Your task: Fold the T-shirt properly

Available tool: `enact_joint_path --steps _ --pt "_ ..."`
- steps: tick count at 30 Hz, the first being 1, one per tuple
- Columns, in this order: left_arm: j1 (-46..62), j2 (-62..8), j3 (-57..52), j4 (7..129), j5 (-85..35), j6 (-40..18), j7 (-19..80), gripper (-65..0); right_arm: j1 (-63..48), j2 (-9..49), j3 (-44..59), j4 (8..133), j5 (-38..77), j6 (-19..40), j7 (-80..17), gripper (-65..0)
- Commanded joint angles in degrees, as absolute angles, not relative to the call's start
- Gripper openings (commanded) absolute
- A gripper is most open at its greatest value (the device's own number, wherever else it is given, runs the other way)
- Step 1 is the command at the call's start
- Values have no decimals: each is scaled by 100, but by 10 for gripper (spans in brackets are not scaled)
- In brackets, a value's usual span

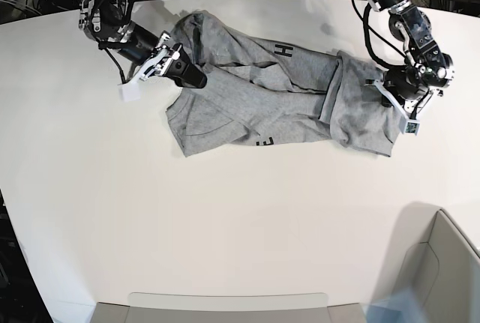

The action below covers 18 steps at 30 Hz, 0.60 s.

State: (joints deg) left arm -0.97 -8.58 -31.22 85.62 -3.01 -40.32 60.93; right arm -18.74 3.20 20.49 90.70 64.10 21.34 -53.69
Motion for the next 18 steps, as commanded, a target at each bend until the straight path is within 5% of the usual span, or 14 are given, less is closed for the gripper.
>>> enact_joint_path --steps 1,18 --pt "-75 -866 -3099 8514 -84 -4000 6299 -531 -1842 321 2220 9191 6431 2141 -5270 -409" --pt "-75 -866 -3099 8514 -101 -4000 6299 -531 -1868 -13 2422 9877 5411 -110 -5297 -410"
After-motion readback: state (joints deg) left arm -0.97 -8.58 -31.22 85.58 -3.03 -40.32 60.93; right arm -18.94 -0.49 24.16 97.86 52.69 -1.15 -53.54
